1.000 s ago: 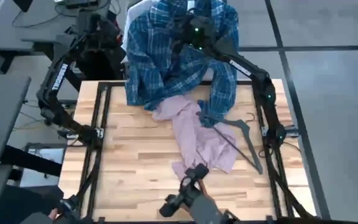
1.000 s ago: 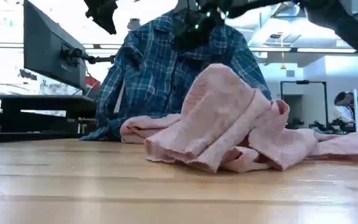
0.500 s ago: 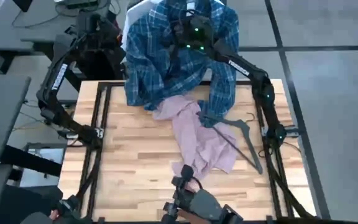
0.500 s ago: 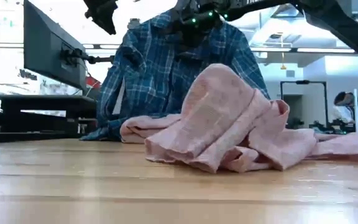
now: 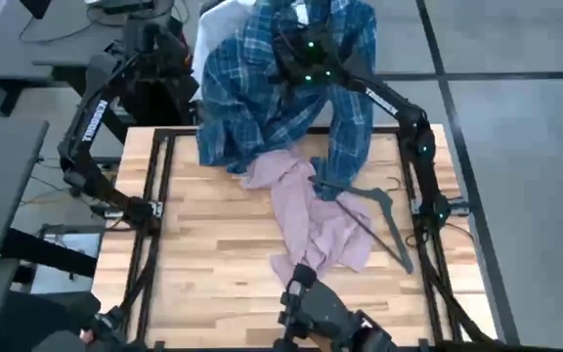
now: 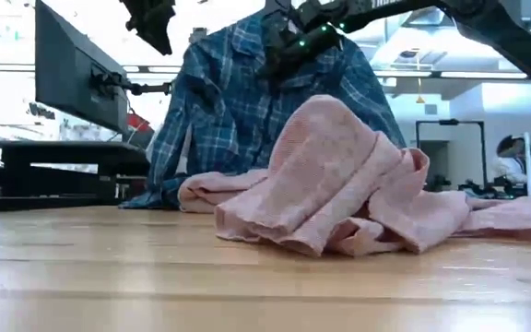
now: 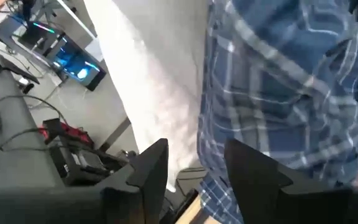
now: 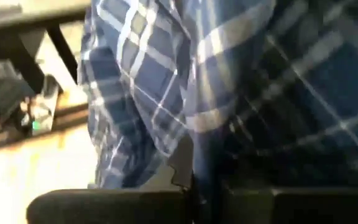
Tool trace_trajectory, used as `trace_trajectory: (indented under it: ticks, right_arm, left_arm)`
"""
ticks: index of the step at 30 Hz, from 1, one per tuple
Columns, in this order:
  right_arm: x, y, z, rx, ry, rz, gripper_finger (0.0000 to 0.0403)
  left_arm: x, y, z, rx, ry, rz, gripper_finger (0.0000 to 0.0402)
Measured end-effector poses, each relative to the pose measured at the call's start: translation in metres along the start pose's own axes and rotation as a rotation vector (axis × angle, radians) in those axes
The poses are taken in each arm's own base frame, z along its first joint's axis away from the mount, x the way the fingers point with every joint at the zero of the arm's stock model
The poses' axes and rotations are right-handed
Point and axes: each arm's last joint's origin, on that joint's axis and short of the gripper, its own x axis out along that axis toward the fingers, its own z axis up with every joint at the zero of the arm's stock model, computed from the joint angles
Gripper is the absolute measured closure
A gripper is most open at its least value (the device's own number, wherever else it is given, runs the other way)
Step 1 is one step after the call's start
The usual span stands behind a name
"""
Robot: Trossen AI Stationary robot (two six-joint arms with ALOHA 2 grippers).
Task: Hang clothes
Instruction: Hang the blue long sleeve on the hanger rack
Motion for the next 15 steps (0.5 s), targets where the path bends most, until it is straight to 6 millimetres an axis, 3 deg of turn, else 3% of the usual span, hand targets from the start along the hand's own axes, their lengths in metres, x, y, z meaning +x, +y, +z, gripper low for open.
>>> trace_trajectory:
  ticks: [15]
  right_arm:
    - [-0.002, -0.012, -0.024, -0.039, 0.228, -0.121, 0.0403]
  left_arm:
    - [0.000, 0.000, 0.001, -0.004, -0.007, 0.003, 0.0260]
